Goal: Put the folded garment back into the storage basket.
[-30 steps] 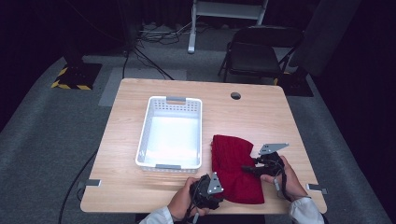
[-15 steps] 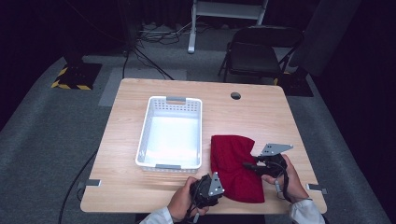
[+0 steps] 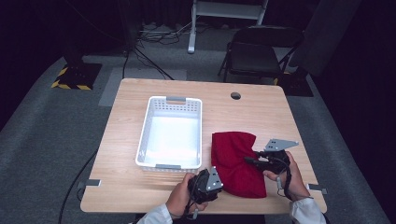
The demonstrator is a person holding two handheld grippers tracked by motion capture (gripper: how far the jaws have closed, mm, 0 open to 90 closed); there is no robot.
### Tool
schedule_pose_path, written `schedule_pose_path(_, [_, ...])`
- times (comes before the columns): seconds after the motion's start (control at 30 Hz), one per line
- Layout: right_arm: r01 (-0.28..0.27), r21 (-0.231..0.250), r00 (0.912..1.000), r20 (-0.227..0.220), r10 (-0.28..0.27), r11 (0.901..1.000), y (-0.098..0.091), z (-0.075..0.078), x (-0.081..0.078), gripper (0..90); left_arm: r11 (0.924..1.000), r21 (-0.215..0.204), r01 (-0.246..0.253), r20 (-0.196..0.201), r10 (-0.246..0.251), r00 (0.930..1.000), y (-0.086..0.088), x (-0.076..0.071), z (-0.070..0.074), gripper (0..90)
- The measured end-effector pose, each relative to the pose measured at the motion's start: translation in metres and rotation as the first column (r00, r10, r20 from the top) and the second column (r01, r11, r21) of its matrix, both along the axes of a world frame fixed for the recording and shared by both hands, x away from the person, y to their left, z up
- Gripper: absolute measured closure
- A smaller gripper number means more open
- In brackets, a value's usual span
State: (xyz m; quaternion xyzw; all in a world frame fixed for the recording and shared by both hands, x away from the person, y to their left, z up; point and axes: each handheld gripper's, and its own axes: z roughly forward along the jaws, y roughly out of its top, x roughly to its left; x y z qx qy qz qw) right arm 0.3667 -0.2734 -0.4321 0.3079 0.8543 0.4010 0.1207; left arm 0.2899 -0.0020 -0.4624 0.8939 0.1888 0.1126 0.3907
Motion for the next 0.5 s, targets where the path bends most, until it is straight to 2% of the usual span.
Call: schedule_pose_path(0.5, [0.029, 0.025, 0.9968, 0.074, -0.031, 0.9992, -0.001, 0.024, 0.003, 67.3, 0.9997, -0.020, -0.014, 0.045, 0.015, 0.9989, 0.000, 0.009, 0.021, 69.9])
